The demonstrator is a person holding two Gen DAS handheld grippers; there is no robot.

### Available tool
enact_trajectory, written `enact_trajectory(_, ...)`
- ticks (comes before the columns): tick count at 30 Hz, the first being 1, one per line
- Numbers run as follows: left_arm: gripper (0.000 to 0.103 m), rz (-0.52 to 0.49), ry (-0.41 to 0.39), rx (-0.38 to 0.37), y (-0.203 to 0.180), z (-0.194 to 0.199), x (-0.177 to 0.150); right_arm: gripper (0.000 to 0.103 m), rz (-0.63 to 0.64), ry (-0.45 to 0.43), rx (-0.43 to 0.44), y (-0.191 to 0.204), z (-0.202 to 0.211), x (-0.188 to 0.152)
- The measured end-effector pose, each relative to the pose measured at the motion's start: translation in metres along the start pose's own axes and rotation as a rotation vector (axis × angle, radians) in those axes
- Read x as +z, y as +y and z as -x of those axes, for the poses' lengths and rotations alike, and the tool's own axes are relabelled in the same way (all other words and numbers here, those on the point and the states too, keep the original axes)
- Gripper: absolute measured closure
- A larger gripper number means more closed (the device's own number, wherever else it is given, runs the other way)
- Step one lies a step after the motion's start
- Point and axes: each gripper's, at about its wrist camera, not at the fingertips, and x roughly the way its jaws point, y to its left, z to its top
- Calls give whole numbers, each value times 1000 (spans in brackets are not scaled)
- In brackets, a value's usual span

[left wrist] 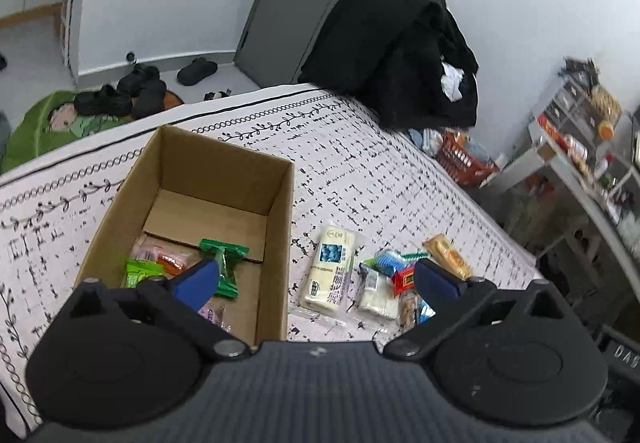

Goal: Organize snacks
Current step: 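Move both open grippers back toward the remaining snack pile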

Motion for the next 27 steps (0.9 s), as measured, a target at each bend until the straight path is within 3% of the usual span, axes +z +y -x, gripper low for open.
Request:
enact_trajectory(19, 0, -134, 17, -63, -50, -12, -29, 10, -114, 83, 53, -37, -32, -16)
enact_trajectory(27, 1, -151, 19, -72, -64, -32, -40, 20, -211, 92, 92, -53, -55, -13)
